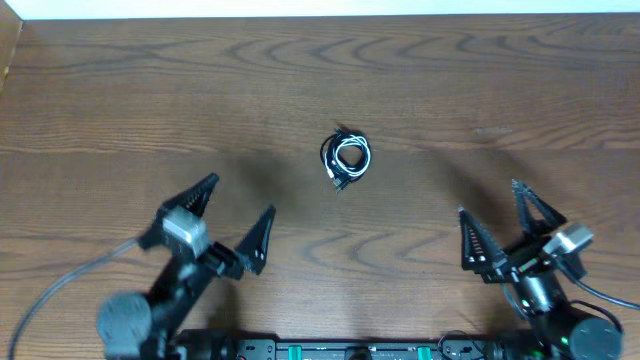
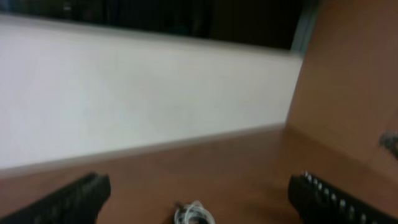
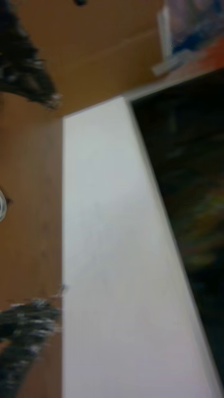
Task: Untangle cables
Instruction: 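Move both grippers inward toward the tangled black and white cables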
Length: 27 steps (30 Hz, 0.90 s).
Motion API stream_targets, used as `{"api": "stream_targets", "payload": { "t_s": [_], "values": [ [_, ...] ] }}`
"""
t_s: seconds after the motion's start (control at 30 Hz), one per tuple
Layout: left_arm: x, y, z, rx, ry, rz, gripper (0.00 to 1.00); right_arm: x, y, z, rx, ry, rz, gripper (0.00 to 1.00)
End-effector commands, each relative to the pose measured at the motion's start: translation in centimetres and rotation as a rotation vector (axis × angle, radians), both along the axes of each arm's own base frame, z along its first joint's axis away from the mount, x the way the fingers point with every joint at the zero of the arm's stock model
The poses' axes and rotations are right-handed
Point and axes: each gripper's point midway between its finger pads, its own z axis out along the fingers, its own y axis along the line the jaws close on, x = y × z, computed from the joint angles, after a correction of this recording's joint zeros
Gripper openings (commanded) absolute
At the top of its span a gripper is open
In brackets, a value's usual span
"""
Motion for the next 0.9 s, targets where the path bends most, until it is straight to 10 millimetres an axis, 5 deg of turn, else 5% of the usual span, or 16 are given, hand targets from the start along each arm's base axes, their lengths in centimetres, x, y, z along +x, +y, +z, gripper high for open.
{"api": "stream_targets", "payload": {
  "t_s": [0.0,0.17,0.43,0.6,0.73,0.87],
  "values": [
    [1.9,-0.2,1.5,0.072,0.163,-0.017,0.97,-0.7,-1.2,3.5,-0.087,-0.003,-0.09,0.99],
    [4.6,-0.2,0.4,0.154,0.572,-0.054,0.97,0.4,-0.7,3.9,-0.264,0.223,-0.061,0.99],
    [8.1,-2.3,-0.7,-0.021,0.829,-0.162,0.97,4.3,3.0,2.5,-0.323,0.559,0.23,0.99],
    [8.4,-3.5,-5.4,0.008,1.044,-0.18,0.97,3.2,8.0,3.0,-0.16,0.608,0.656,0.99],
    [8.7,-5.0,-10.0,0.099,1.201,-0.175,0.97,5.4,8.8,0.3,-0.128,0.733,0.661,0.99],
    [9.8,-7.6,-13.2,0.14,1.273,-0.23,0.97,6.6,10.0,-3.6,-0.135,0.904,0.636,0.87]
  ]
}}
